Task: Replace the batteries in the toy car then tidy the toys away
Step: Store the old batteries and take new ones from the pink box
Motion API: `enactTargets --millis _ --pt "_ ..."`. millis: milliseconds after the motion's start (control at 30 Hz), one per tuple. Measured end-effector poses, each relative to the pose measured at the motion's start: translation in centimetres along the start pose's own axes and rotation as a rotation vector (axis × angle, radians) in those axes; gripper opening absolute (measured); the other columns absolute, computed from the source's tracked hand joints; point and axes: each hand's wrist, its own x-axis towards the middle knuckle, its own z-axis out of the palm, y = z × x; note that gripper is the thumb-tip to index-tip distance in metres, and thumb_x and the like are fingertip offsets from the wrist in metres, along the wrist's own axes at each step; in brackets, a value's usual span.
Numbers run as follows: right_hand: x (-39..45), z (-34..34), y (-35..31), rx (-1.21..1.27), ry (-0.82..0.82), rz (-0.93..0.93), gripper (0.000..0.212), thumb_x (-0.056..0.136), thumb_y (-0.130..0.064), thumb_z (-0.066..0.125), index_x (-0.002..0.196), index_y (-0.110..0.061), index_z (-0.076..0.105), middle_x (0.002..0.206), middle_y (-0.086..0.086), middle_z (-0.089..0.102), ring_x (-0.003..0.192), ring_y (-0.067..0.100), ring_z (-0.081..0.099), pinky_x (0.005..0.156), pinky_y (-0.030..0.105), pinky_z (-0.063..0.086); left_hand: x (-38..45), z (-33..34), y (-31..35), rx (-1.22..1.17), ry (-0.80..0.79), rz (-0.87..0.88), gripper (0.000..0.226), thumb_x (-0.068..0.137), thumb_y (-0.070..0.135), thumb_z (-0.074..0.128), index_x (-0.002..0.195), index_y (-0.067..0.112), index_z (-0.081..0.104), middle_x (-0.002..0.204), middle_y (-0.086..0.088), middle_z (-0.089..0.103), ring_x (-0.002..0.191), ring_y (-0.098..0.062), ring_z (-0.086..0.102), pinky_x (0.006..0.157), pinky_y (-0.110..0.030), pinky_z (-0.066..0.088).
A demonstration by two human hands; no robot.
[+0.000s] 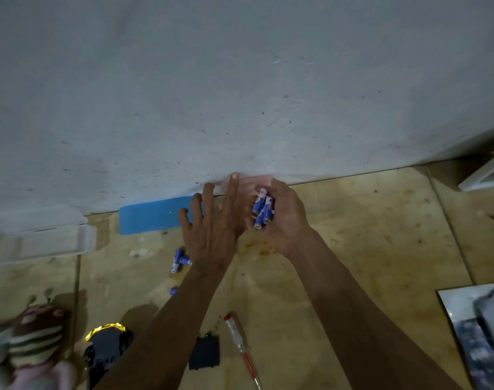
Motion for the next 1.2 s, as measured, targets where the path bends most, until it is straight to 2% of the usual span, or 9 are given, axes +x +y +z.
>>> enactTargets --millis 167,300,433,500,567,667,767,933,1200 --pt "0.6 0.4 1.1 0.068 0.099 -0.034 0.027 0.094 -0.017 0.046 0.067 -0.014 0.048 0.057 -0.001 0.044 0.033 0.01 0.042 0.054 0.029 0.039 0.0 0.2 0.0 0.036 0.071 0.004 0.103 0.077 0.065 0.066 0.158 0.032 0.01 0.144 -0.016 0.04 0.12 -0.036 0.042 0.093 -0.055 0.043" --pt "0.3 0.4 1.3 -0.039 0.14 -0.163 0.035 0.094 -0.007 0.046 0.062 -0.011 0.061 0.062 0.005 0.059 0.054 0.018 0.055 0.064 0.036 0.045 0.0 -0.2 0.0 0.062 0.104 0.035 0.087 0.081 0.066 0.04 0.157 0.031 0.016 0.141 -0.016 0.037 0.117 -0.036 0.043 0.09 -0.053 0.045" --pt "-0.1 -0.6 1.7 -0.095 0.187 -0.28 0.034 0.093 -0.008 0.046 0.064 -0.015 0.063 0.065 0.0 0.064 0.067 0.02 0.061 0.072 0.037 0.05 -0.2 -0.1 0.1 0.056 0.111 0.032 0.078 0.088 0.052 0.047 0.158 0.033 0.017 0.142 -0.016 0.036 0.117 -0.036 0.039 0.092 -0.054 0.044" --pt "-0.3 -1.2 2.1 -0.277 0.23 -0.386 0.016 0.091 -0.016 0.052 0.086 -0.019 0.067 0.08 -0.003 0.068 0.08 0.019 0.065 0.077 0.036 0.054 -0.1 -0.1 0.0 0.04 0.112 0.037 0.08 0.087 0.062 0.042 0.158 0.032 0.019 0.142 -0.017 0.037 0.118 -0.036 0.038 0.093 -0.055 0.042" --pt "-0.6 -2.1 2.2 -0.62 0.308 -0.59 0.029 0.092 -0.019 0.061 0.121 -0.021 0.061 0.102 -0.004 0.065 0.09 0.014 0.064 0.082 0.033 0.058 -0.1 0.1 -0.1 0.031 0.114 0.051 0.084 0.085 0.072 0.035 0.157 0.031 0.023 0.142 -0.018 0.04 0.119 -0.037 0.041 0.094 -0.055 0.041" --pt "-0.7 -3.6 1.8 -1.03 0.244 -1.05 0.053 0.089 -0.012 0.07 0.138 -0.019 0.052 0.111 0.005 0.058 0.092 0.014 0.06 0.071 0.026 0.055 -0.1 0.5 0.0 0.019 0.105 0.062 0.094 0.078 0.072 0.061 0.155 0.029 0.028 0.142 -0.015 0.042 0.121 -0.036 0.039 0.096 -0.056 0.038" --pt "0.2 -5.1 1.1 -1.364 0.186 -1.295 0.04 0.085 -0.014 0.073 0.124 -0.018 0.066 0.097 0.011 0.056 0.083 0.024 0.059 0.058 0.026 0.048 -0.2 0.7 0.1 -0.028 0.149 0.07 0.077 0.076 0.056 0.075 0.141 0.026 0.046 0.138 -0.012 0.042 0.12 -0.034 0.041 0.095 -0.055 0.037" --pt "1.6 -7.0 1.0 -1.642 0.158 -1.373 0.015 0.084 -0.025 0.077 0.099 -0.023 0.075 0.081 0.007 0.056 0.073 0.024 0.058 0.05 0.024 0.045 0.1 0.8 -0.2 -0.012 0.135 0.127 0.042 0.078 0.051 0.077 0.112 0.027 0.07 0.132 -0.011 0.056 0.117 -0.036 0.048 0.094 -0.054 0.036" --pt "2.5 -7.6 2.2 -1.824 0.203 -1.343 0.038 0.074 -0.03 0.086 0.108 -0.021 0.072 0.082 0.009 0.065 0.07 0.026 0.065 0.047 0.027 0.05 0.4 0.8 -0.2 0.056 -0.021 0.132 0.043 0.085 0.062 0.064 0.115 0.031 0.068 0.14 -0.009 0.051 0.126 -0.036 0.042 0.102 -0.057 0.033"
